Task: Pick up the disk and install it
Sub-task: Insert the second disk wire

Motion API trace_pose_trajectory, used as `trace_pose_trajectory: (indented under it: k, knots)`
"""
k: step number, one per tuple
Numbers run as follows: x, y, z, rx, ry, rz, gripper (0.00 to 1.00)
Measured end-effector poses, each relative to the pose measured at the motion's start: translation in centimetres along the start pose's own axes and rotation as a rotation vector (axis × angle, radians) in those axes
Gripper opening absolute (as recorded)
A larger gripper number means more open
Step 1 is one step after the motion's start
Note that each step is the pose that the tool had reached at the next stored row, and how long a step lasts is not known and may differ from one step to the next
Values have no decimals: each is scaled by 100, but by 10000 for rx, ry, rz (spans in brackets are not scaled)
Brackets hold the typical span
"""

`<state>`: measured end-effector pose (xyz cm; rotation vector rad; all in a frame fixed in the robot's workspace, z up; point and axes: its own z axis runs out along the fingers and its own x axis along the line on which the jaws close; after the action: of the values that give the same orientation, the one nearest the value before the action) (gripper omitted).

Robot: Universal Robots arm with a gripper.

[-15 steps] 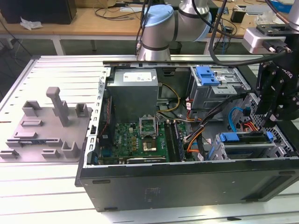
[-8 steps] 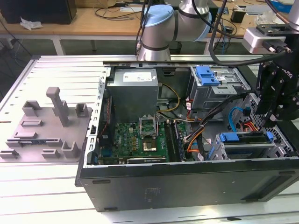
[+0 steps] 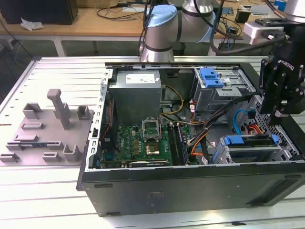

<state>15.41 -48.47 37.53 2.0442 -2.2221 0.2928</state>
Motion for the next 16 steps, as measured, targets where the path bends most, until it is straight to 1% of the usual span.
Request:
trace_pose_trajectory:
  k: [1,2,3,7,8,11,12,14,16]
  knots:
    - [-54,4,-12,9,104,-5,42]
    - [-147,11,-33,19,213,-11,42]
    - [-266,21,-59,29,329,-16,42]
    - [-417,33,-92,46,515,-26,42]
    - [-457,35,-102,51,576,-29,42]
    - [-527,41,-116,63,712,-36,42]
    - [-533,43,-118,66,751,-38,42]
    - [-533,53,-119,69,774,-39,42]
    - [-529,92,-121,72,814,-42,42]
